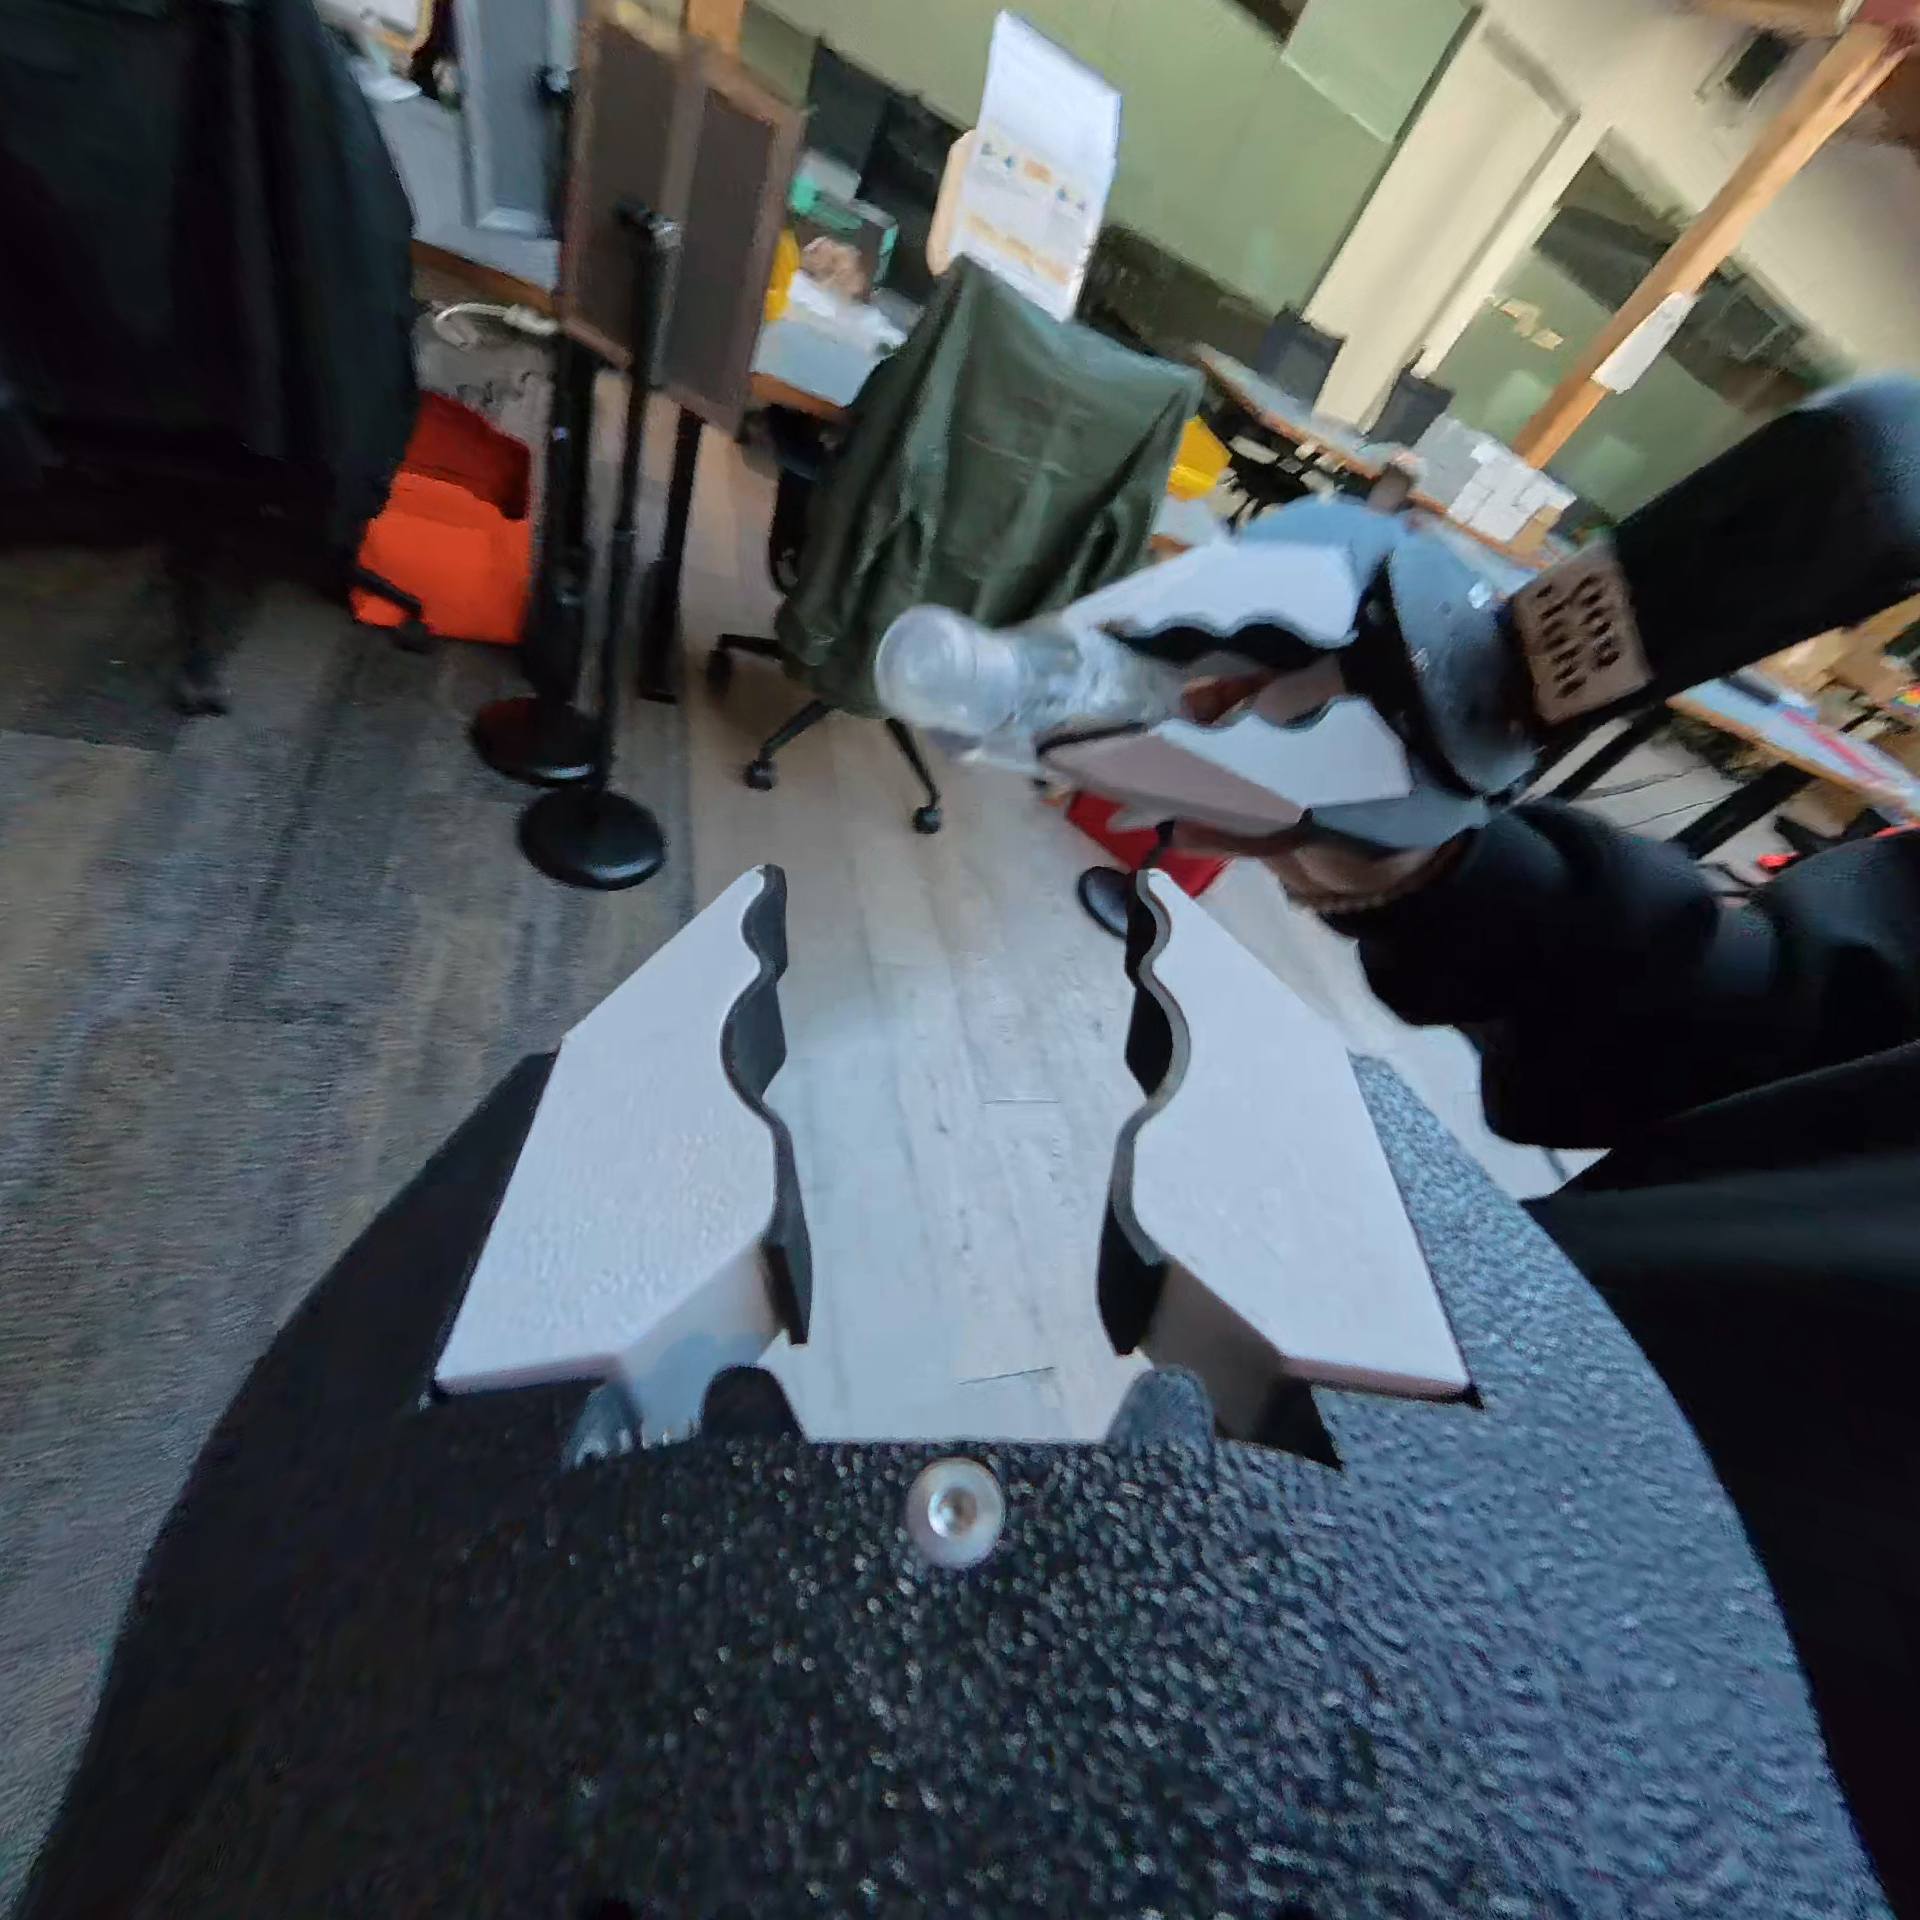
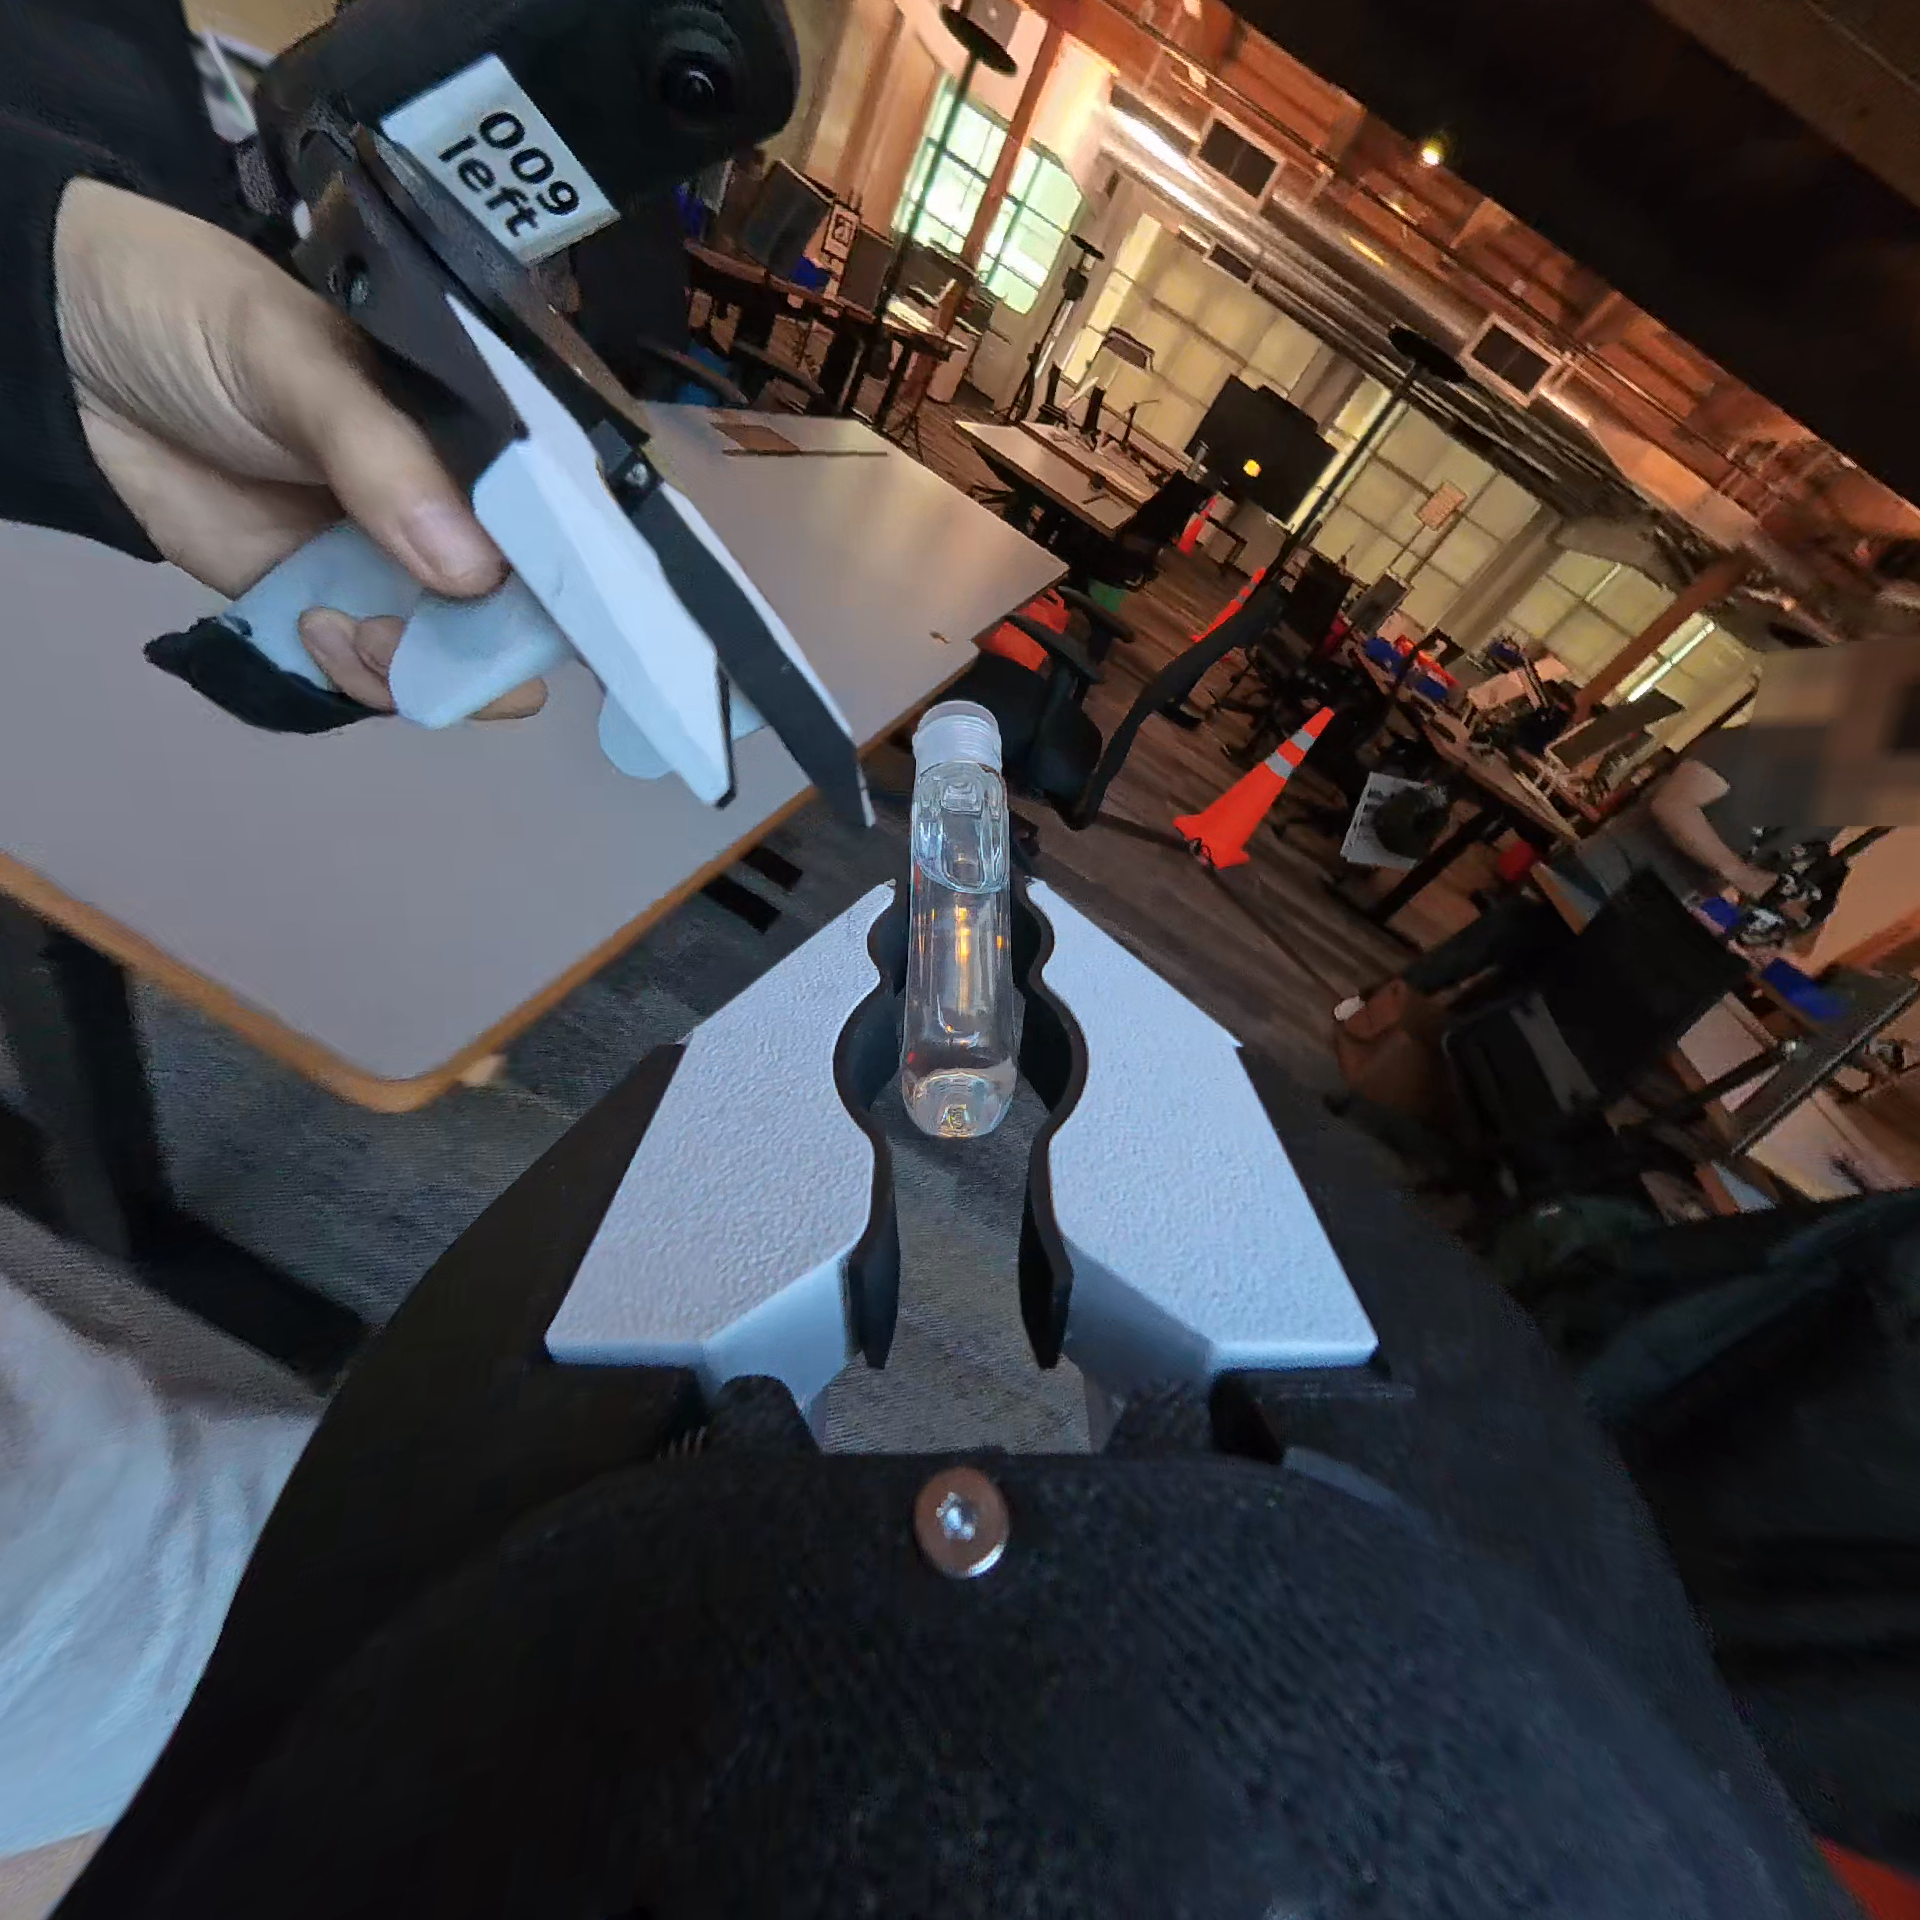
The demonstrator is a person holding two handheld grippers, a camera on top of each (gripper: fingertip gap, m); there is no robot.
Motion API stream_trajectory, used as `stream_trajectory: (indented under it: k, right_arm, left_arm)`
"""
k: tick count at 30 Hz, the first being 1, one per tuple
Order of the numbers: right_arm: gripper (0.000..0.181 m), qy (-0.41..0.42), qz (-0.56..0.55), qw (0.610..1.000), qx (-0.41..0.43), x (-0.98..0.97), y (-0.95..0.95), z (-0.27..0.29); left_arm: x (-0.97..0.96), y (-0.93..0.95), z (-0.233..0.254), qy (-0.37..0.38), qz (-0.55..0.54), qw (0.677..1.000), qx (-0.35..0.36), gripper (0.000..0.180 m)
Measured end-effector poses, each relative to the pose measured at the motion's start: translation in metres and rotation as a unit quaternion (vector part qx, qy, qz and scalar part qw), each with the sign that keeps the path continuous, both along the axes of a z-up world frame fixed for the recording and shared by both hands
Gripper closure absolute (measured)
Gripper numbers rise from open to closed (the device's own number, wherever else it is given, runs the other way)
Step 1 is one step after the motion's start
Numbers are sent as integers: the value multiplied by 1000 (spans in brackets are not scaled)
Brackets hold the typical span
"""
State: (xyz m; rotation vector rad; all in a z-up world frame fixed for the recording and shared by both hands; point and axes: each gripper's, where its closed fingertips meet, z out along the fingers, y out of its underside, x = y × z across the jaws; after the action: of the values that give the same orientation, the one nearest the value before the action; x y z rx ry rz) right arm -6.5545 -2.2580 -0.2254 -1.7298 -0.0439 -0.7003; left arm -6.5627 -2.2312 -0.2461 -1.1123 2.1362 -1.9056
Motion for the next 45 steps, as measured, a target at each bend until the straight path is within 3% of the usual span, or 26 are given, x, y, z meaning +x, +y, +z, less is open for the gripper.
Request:
stream_trajectory:
  k: [5, 9, 14, 19, 23, 32, 34, 37, 39, 41, 45]
  right_arm:
    - [165, 16, -41, 999, 10, 184, 43, -1]
    - [165, 45, -59, 997, 8, 320, 70, -3]
    - [165, 72, -88, 993, 18, 468, 101, -18]
    - [165, 90, -98, 991, 32, 631, 162, -52]
    - [165, 76, -41, 996, 30, 785, 248, -65]
    - [165, 19, 130, 990, 44, 1070, 528, 11]
    - [165, 10, 139, 989, 50, 1125, 585, 18]
    - [165, 12, 134, 988, 70, 1204, 675, 31]
    - [165, -8, 126, 989, 74, 1260, 736, 36]
    - [165, -9, 122, 990, 66, 1319, 788, 29]
    - [165, 32, 73, 996, 50, 1448, 856, 14]
  left_arm:
    - [180, 73, -21, -16, 18, 998, 60, 117]
    - [317, 120, 6, -7, 18, 1000, 2, 119]
    - [474, 157, 17, -7, 20, 1000, -5, 119]
    - [618, 214, -10, 3, 20, 1000, 16, 119]
    - [757, 297, -29, 2, 61, 997, 53, 119]
    - [1013, 524, 25, 13, 217, 976, 4, 123]
    - [1064, 586, 19, 3, 257, 966, 26, 123]
    - [1146, 683, -4, -32, 302, 944, 129, 121]
    - [1206, 736, -6, -59, 296, 942, 145, 117]
    - [1273, 782, 2, -68, 270, 954, 112, 117]
    - [1413, 866, 28, -69, 202, 973, 92, 118]
